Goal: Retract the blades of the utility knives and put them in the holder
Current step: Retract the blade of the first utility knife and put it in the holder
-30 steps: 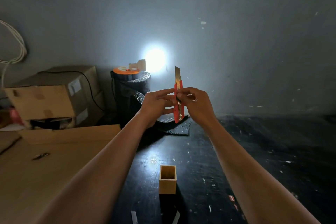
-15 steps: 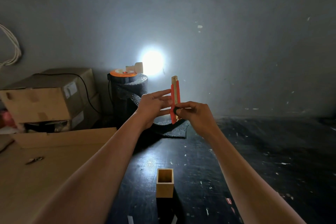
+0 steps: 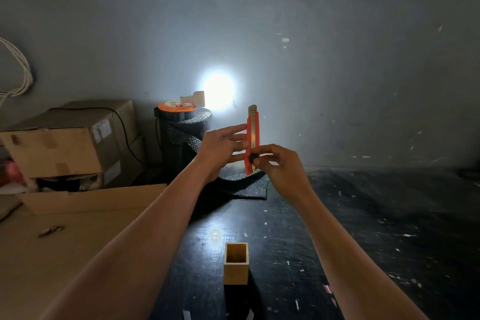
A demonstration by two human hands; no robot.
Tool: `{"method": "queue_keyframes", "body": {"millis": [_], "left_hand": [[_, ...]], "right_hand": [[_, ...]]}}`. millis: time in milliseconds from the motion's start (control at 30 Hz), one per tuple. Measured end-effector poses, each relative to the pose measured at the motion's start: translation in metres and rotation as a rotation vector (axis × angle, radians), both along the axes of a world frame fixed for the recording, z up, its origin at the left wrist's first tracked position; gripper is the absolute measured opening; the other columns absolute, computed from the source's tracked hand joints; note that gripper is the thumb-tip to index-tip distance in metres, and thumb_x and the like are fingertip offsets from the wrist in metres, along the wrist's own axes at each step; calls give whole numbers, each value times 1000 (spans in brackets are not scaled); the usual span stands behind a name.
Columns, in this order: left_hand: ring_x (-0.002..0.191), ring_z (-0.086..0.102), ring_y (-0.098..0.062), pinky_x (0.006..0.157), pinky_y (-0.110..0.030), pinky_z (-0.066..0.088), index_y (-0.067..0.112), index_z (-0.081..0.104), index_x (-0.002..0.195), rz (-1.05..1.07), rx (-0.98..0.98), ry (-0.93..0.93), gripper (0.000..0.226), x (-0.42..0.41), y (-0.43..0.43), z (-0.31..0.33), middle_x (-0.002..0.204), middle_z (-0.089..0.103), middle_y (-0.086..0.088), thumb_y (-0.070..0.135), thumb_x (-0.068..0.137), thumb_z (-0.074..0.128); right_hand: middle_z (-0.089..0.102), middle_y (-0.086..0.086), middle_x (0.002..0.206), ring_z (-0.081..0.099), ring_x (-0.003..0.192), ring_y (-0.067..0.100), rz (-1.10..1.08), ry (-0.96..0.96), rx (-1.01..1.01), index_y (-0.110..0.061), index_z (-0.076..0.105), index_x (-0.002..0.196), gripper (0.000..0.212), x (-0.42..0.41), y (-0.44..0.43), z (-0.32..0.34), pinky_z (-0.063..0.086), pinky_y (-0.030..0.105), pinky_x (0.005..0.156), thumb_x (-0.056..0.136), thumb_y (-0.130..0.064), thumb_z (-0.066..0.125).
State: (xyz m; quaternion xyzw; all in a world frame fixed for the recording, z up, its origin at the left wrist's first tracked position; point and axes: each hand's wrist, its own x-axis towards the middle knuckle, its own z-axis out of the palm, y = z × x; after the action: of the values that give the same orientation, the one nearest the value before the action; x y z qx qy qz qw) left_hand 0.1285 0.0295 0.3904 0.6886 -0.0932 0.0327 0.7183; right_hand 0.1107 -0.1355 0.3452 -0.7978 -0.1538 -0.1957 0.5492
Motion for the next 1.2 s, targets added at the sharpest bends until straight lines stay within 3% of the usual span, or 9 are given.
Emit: {"method": "queue_keyframes", "body": {"millis": [133, 233, 400, 533, 633, 733, 933, 1100, 1200], "left_hand": [[76, 80, -11, 60, -22, 61, 10, 72, 128, -2, -23, -2, 42, 0, -1, 0, 106, 79, -9, -10, 91, 67], [73, 79, -9, 59, -21, 60, 9, 72, 128, -6, -9, -12, 43, -1, -2, -1, 102, 78, -8, -12, 91, 65], [75, 79, -11, 62, -23, 61, 9, 72, 128, 4, -24, -11, 43, 4, -1, -3, 110, 79, -14, -12, 91, 64], [73, 78, -9, 60, -21, 61, 8, 71, 129, 3, -14, -16, 45, 6, -1, -4, 101, 79, -8, -14, 91, 64], [73, 79, -10, 58, -21, 60, 9, 72, 128, 16, -13, -16, 44, 8, 1, -6, 96, 80, -3, -14, 93, 61], [76, 80, -14, 60, -24, 61, 9, 72, 127, 21, -24, -13, 45, 10, 2, -10, 95, 81, -4, -16, 91, 60], [87, 81, -21, 71, -32, 65, 13, 73, 127, 40, -31, -8, 42, 17, 7, -21, 110, 80, -11, -10, 93, 64], [93, 79, -28, 70, -33, 65, 9, 72, 128, 4, -47, 22, 45, 18, 12, -37, 108, 80, -15, -15, 90, 64], [89, 80, -28, 70, -35, 65, 4, 69, 129, -37, -67, 50, 45, 15, 13, -53, 109, 79, -18, -16, 89, 65]], "right_hand": [[70, -25, 94, 67, 84, -13, -4, 6, 14, -29, 69, 99, 19, 0, 0, -2, 45, 1, 67, 88, -18, 79], [67, -27, 92, 63, 83, -21, 0, 14, -23, -32, 70, 98, 22, 1, 0, -4, 43, -4, 67, 91, -12, 75], [68, -28, 93, 66, 84, -15, -1, -8, 30, -37, 65, 98, 25, 2, 3, -4, 45, 3, 71, 90, -17, 76], [67, -33, 92, 67, 88, -6, -7, -23, -14, -43, 66, 94, 31, 5, 4, -6, 41, 8, 81, 97, -13, 68], [70, -26, 97, 70, 90, -2, 0, -31, 25, -38, 67, 99, 23, 6, 4, -7, 45, 11, 82, 94, -16, 72], [70, -26, 94, 69, 86, -7, 5, -24, 13, -38, 67, 94, 21, 7, 5, -9, 44, 9, 80, 94, -17, 72], [71, -16, 106, 69, 95, 3, 23, -3, 58, -32, 66, 111, 18, 14, 9, -17, 46, 11, 82, 95, -25, 71], [67, -10, 106, 67, 90, 2, -30, 39, 124, -26, 57, 127, 31, 22, 10, -18, 54, 17, 80, 98, -29, 67], [65, -10, 103, 62, 85, -4, -74, 45, 75, -21, 62, 130, 30, 31, 9, -16, 48, 3, 64, 99, -24, 66]]}}
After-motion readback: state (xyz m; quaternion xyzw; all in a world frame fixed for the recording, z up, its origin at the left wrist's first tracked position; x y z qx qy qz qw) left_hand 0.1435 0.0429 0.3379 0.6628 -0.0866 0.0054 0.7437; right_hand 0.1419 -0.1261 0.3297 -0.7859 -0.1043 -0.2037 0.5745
